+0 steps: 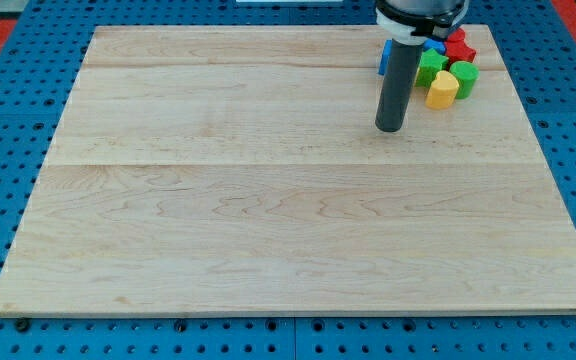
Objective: Separate the hexagon from the group of blocks
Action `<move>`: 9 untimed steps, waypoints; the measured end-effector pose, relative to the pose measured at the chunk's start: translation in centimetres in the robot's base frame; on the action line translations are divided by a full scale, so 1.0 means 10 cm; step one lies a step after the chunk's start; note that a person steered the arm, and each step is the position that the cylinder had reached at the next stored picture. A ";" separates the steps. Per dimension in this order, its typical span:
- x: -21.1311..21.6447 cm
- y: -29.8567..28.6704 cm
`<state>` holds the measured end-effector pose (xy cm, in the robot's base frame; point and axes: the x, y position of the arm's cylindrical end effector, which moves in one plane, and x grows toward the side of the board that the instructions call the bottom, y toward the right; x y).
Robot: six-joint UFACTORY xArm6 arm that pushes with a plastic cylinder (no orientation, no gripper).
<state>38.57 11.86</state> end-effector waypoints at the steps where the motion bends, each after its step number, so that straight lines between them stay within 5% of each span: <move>1: 0.00 0.00; 3: 0.11 0.16; 5: -0.42 1.17; 7: -0.64 0.45; 9: -1.00 0.34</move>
<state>28.54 15.31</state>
